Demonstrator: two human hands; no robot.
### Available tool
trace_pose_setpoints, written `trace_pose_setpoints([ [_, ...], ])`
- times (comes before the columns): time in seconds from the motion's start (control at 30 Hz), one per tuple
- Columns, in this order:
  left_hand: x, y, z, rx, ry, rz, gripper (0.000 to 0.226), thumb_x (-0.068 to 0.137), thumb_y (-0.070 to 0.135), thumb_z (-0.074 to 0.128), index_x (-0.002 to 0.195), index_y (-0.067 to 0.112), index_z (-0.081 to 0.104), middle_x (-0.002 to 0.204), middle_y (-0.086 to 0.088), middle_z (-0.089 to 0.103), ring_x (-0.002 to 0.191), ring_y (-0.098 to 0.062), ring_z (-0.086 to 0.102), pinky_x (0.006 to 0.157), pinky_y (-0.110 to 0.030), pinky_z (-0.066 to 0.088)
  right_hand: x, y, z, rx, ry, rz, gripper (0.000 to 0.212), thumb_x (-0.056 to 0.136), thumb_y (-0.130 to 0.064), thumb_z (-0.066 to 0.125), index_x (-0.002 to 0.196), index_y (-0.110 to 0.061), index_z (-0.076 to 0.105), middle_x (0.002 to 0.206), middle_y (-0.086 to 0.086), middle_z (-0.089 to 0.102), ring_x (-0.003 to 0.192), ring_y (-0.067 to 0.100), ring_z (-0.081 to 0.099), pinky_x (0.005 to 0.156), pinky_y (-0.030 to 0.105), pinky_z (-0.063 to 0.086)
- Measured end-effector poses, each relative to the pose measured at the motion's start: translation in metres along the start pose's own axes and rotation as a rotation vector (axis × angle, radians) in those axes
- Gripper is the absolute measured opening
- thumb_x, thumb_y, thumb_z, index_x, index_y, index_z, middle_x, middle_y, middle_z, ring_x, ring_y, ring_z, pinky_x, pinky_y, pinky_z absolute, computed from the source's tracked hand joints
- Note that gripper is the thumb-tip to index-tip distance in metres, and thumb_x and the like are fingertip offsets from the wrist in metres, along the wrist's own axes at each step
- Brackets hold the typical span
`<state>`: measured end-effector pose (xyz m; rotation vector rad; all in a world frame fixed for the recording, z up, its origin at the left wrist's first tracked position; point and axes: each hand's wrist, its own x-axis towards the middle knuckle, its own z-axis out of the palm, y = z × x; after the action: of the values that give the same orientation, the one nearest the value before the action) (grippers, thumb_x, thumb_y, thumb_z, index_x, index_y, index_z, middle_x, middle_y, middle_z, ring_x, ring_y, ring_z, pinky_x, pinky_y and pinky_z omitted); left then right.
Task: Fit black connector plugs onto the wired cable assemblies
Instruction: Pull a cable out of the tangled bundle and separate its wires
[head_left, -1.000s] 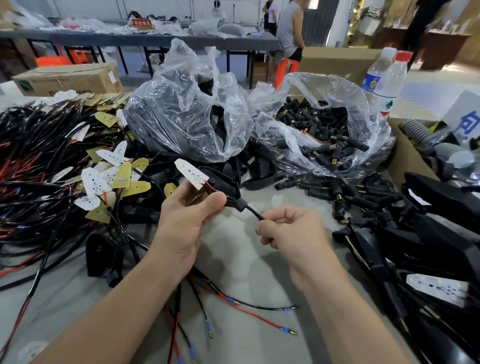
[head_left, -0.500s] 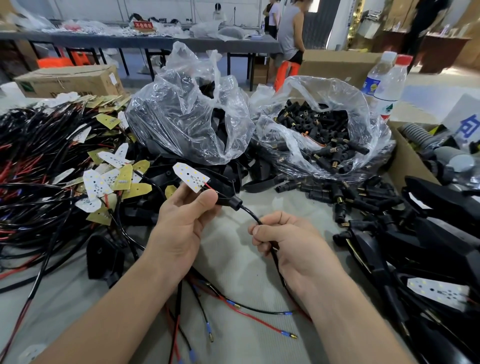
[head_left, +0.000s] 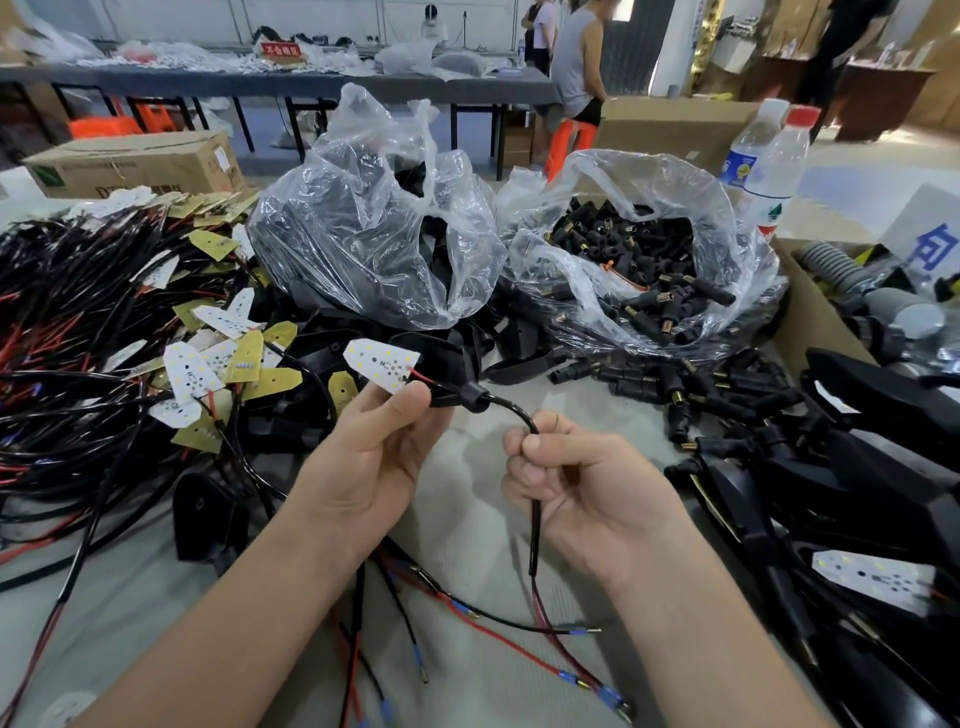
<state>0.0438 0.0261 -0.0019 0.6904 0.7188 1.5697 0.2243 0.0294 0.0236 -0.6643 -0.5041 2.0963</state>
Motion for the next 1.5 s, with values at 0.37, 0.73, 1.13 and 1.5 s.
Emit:
trace_pose_setpoints([
  [0.37,0.004,0.010,-0.007,0.058,0.042,0.067,0.025,0.085,0.014,0.064,0.102,0.026,0.078,0.101,0.005,0.073,0.080,-0.004,0.068,0.073,-0.015,0.057,0.001,-0.005,-0.007,-0.563,0.166,-0.163,0.026,0.083,0.011,0.056,0.071,-0.011,0.055,0.065,0.010,0.058,0.041,0.014,0.036,0.040,0.020,0.026],
  [0.73,0.003,0.014,-0.004,0.110,0.217,0.125,0.037,0.085,-0.005,0.055,0.088,0.020,0.081,0.085,-0.004,0.075,0.073,-0.014,0.071,0.065,-0.024,0.060,0.005,-0.001,-0.017,-1.235,0.345,-0.385,0.021,0.084,-0.019,0.074,0.075,-0.038,0.076,0.056,-0.011,0.064,0.049,-0.001,0.052,0.049,0.013,0.039],
  [1.13,-0.004,0.017,-0.006,0.415,-0.199,0.037,0.036,0.052,-0.009,0.068,0.075,0.018,0.068,0.087,-0.015,0.070,0.074,-0.023,0.069,0.058,-0.026,0.057,-0.002,-0.012,-0.013,-1.300,0.636,-0.864,0.029,0.084,-0.028,0.053,0.102,-0.035,0.075,0.081,-0.012,0.070,0.081,0.010,0.066,0.082,0.040,0.055],
  [1.5,-0.024,0.003,0.024,0.962,-0.811,-0.351,0.035,0.086,0.043,0.072,0.079,0.009,0.075,0.066,0.005,0.070,0.055,-0.007,0.059,0.054,-0.019,0.045,0.001,-0.019,-0.008,-0.667,0.190,-0.540,0.034,0.081,0.015,0.058,0.080,-0.009,0.081,0.075,0.014,0.076,0.065,0.009,0.065,0.065,0.016,0.048],
])
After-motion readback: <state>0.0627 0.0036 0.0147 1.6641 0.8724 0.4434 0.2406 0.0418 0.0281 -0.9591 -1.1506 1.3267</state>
